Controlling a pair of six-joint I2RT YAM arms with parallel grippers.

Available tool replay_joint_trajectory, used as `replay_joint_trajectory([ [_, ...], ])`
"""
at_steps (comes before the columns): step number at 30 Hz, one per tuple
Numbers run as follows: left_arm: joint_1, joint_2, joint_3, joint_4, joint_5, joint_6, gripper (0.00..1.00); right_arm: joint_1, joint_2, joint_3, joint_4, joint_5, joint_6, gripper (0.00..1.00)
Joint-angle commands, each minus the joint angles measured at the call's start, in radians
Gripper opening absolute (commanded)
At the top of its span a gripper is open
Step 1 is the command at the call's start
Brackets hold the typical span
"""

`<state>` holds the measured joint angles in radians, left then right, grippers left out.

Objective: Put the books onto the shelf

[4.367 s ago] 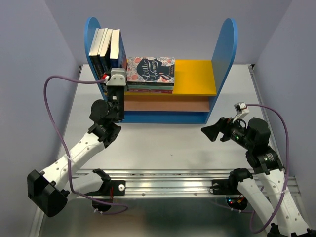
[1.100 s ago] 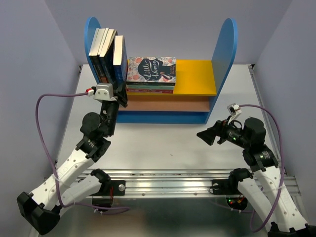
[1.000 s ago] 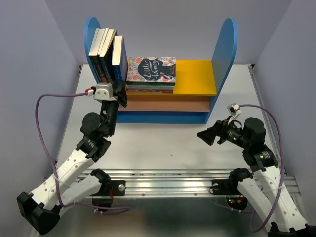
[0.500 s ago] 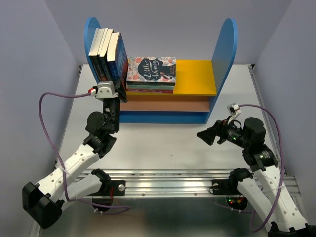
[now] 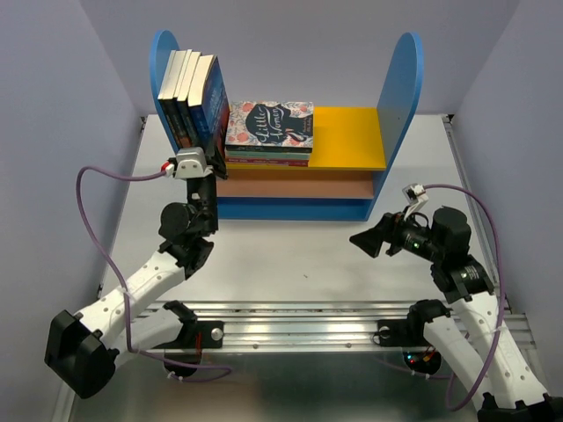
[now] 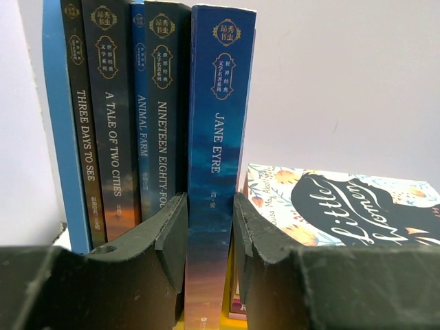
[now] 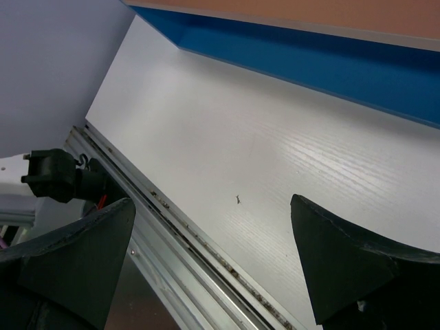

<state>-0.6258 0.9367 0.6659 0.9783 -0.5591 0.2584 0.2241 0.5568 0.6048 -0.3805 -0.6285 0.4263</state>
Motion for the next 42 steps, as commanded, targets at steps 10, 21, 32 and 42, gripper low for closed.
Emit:
replay_joint_trajectory([
  [10,0.026,0.070,0.047,0.106,-0.053,0.048,0.00,0.001,-0.001,-0.002,0.043,-0.005,0.003,1.00],
  [21,0.029,0.036,0.054,0.016,-0.091,-0.048,0.29,0.001,-0.003,0.001,0.043,-0.019,0.003,1.00],
  [32,0.028,-0.234,0.014,-0.208,0.099,-0.217,0.92,0.001,0.017,0.003,0.061,-0.108,0.003,1.00],
  [42,0.028,-0.303,0.017,-0.329,0.229,-0.311,0.22,0.001,0.043,0.015,0.042,-0.135,-0.008,1.00],
])
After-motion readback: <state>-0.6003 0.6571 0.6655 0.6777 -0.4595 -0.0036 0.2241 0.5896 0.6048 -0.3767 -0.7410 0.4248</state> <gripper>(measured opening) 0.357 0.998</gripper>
